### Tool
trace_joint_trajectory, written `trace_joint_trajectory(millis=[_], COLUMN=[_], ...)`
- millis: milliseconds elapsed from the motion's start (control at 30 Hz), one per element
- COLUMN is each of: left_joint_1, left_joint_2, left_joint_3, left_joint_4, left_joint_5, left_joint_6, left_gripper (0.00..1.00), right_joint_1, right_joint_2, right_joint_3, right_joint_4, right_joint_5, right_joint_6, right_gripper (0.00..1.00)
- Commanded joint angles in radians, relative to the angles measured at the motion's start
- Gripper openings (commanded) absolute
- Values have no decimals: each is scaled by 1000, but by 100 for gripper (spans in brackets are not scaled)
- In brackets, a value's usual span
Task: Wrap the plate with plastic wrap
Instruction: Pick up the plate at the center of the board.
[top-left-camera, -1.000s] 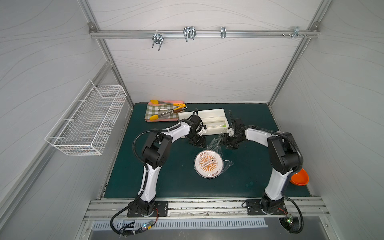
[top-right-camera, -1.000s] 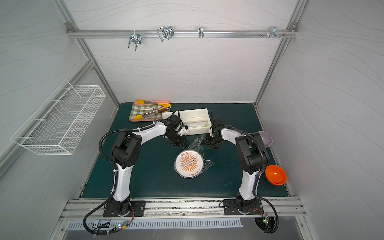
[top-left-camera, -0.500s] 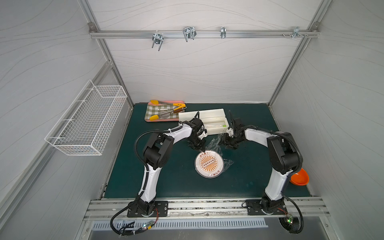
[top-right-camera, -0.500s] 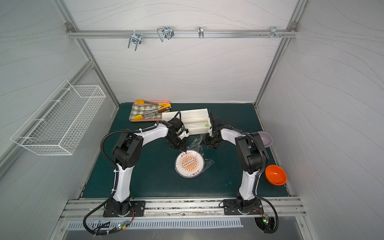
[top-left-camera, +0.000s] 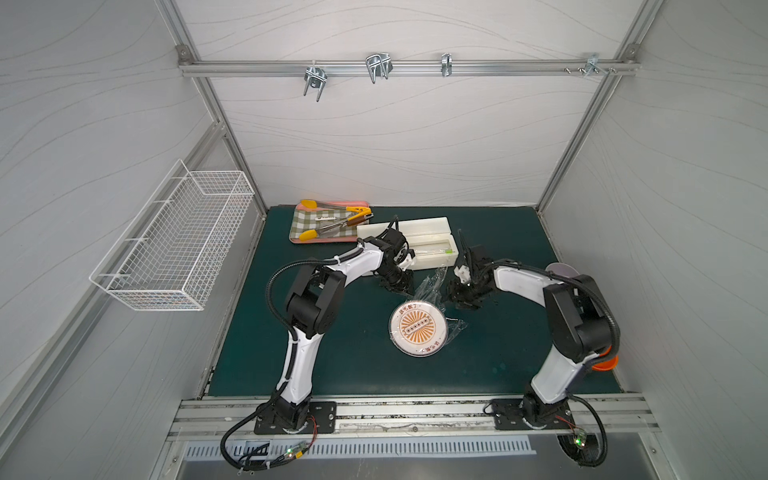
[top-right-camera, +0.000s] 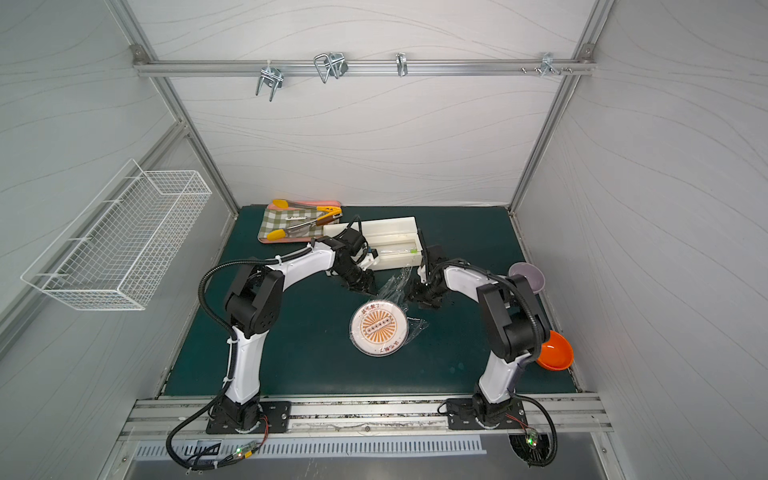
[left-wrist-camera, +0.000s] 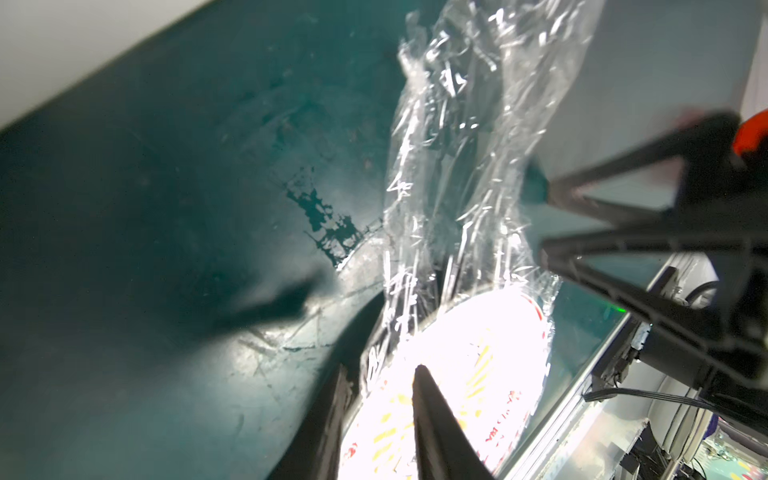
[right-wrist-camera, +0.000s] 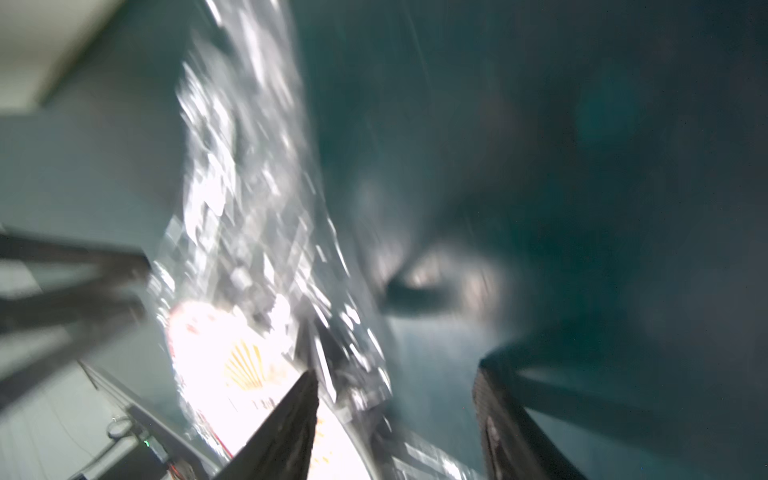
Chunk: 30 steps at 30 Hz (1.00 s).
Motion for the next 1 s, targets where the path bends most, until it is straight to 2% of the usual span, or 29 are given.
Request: trace_joint_trajectory(millis=[0, 200, 367, 467, 633, 733, 800, 967], left_joint_1=[5, 1, 5, 14, 14, 14, 13, 22], left_joint_2=[41, 24, 4, -7, -35, -35, -37, -62], left_joint_3=[26, -31, -62, -73, -77, -76, -82, -107], left_joint_4=[-14, 1, 11, 20, 36, 36, 36, 47], left_joint_5=[-7, -24, -36, -31, -11, -6, -5, -17], left_joint_6=[23, 22, 12, 4, -11, -16, -18, -35], left_gripper=[29, 24, 12, 11, 11, 12, 11, 10], right_joint_1=[30, 105, 184, 228, 224, 204, 199, 179], right_joint_2=[-89, -209, -243, -228, -194, -156, -144, -169], right_joint_3=[-81, -154, -141, -136, -162, -184, -206, -321], right_joint_4=[-113, -145, -149, -117, -18, 66, 123, 300], right_joint_5=[23, 14, 44, 40, 18, -20, -38, -95], right_joint_6=[-6, 84, 161, 208, 265, 289, 296, 322], right_gripper=[63, 62, 61, 60, 59, 51, 39, 21])
